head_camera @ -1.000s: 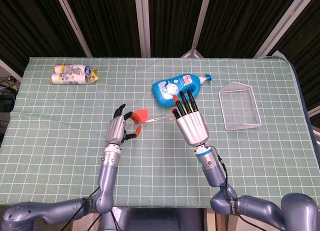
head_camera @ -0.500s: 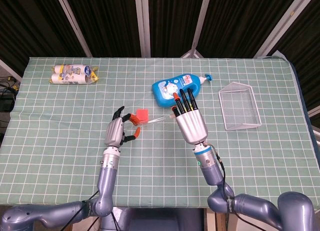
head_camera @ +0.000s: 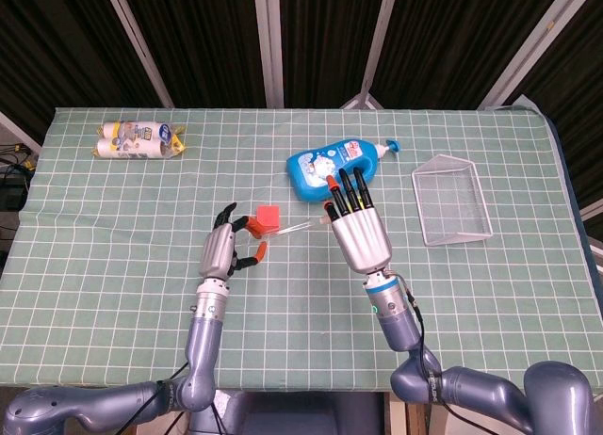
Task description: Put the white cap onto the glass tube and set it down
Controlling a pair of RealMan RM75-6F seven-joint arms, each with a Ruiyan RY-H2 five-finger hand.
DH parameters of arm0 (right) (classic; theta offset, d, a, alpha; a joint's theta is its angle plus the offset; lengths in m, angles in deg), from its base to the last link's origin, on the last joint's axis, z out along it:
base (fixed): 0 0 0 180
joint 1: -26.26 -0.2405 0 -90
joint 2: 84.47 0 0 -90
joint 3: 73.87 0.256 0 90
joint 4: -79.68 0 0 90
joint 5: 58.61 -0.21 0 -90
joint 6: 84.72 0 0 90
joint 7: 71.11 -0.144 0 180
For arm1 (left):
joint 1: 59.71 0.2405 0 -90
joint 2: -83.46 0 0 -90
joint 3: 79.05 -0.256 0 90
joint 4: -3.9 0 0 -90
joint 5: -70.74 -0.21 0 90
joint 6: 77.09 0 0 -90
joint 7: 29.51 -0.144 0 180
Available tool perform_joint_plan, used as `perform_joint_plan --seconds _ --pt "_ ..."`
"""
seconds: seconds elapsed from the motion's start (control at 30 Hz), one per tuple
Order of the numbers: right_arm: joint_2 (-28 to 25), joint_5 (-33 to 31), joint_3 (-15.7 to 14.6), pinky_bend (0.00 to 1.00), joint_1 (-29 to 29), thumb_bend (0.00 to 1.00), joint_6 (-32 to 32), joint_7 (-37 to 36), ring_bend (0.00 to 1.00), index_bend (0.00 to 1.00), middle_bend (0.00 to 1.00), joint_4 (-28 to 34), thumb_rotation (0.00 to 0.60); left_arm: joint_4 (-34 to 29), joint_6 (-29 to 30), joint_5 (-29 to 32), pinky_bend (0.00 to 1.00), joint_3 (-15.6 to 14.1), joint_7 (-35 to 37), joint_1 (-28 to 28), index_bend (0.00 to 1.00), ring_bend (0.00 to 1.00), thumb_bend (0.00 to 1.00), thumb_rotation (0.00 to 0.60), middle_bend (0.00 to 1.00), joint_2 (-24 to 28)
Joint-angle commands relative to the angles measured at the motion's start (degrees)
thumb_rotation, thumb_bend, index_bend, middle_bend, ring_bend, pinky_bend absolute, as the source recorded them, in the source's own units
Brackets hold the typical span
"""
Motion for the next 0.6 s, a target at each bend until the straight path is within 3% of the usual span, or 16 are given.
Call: perform_joint_plan --seconds 0.03,0.6 --pt "0.03 -0.06 -0.05 0.0 -0.09 0.44 0.06 0.19 0.03 0.59 0.19 -0.02 0.6 -0.04 -0.07 0.02 0.0 0.05 0.04 -0.04 0.55 0.06 0.62 0.6 0.5 -0.12" --pt "0.87 -0.4 -0.68 0.0 -0.36 0.44 0.23 0.23 0.03 0.59 0.19 -0.49 0.6 0.36 -0.57 0.12 0.0 0.55 0.57 -0.14 0.55 0.06 0.62 0.6 0.5 -0.64"
